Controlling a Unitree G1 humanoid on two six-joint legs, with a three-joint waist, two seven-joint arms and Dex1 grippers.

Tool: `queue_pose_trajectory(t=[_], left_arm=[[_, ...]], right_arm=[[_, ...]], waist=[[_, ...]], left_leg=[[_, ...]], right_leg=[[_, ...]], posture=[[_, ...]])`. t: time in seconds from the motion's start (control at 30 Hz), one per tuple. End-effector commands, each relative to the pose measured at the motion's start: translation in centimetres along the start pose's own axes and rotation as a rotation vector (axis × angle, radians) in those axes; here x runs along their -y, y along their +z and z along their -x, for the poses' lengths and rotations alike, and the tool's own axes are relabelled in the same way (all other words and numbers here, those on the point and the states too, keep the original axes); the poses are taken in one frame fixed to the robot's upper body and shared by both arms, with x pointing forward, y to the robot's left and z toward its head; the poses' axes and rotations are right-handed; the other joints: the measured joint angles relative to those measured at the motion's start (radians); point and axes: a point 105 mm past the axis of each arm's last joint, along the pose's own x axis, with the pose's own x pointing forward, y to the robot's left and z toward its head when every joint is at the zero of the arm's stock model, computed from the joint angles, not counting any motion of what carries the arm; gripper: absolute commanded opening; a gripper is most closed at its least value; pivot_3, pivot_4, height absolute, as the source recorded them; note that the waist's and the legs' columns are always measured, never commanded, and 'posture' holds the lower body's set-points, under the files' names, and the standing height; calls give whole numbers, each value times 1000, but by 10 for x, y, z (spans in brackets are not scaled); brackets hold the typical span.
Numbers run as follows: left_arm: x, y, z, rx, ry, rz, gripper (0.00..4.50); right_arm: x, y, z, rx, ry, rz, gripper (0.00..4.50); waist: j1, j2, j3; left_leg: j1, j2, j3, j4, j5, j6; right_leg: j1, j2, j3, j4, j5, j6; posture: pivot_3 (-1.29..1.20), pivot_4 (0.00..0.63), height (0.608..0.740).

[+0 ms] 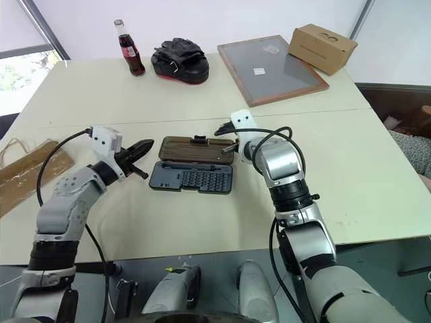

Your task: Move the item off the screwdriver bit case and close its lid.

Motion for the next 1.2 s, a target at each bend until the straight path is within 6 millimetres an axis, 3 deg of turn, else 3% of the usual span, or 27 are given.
queue_pose_trajectory(t=[0.03, 0.23, 0.27, 0.37, 0.57, 0.83, 1.17, 1.2], left_arm=[[-9, 14, 3, 48, 29, -38, 0], [-6, 14, 0, 50, 21, -34, 0], [-6, 14, 0, 50, 20, -34, 0], [-5, 14, -1, 51, 17, -32, 0], [-4, 14, -2, 53, 12, -30, 0], [-2, 15, -1, 55, 13, -32, 0], [-1, 16, -1, 58, 11, -33, 0], [-1, 16, -1, 58, 11, -33, 0]], right_arm=[[-10, 4, 4, 12, 34, 6, 40], [-10, 4, 3, -33, 15, -38, 40], [-9, 5, 3, -34, 14, -44, 280], [-10, 7, 3, -35, 11, -43, 1256], [-7, 18, -3, -26, -59, -1, 4422], [-8, 17, -6, -35, -74, 4, 4471], [-11, -6, -6, -153, -63, -93, 4471], [-11, -7, -5, -161, -64, -108, 4236]], waist=[[0, 0, 0], [0, 0, 0], [0, 0, 0], [0, 0, 0], [0, 0, 0], [1, 0, 0], [1, 0, 0], [1, 0, 0]], left_leg=[[0, 0, 0, 0, 0, 0], [0, 0, 0, 0, 0, 0], [0, 0, 0, 0, 0, 0], [0, 0, 0, 0, 0, 0], [0, 0, 0, 0, 0, 0], [-1, 0, 0, 0, 0, 0], [0, 0, 0, 0, 0, 0], [0, 0, 0, 0, 0, 0]], right_leg=[[0, 0, 0, 0, 0, 0], [0, 0, 0, 0, 0, 0], [0, 0, 0, 0, 0, 0], [0, 0, 0, 0, 0, 0], [0, 0, 0, 0, 0, 0], [0, 0, 0, 0, 0, 0], [0, 0, 0, 0, 0, 0], [0, 0, 0, 0, 0, 0]], posture=[[0, 150, 740], [0, 150, 740], [0, 150, 740], [0, 150, 740], [0, 150, 740], [0, 150, 740], [0, 150, 740], [0, 150, 740]])
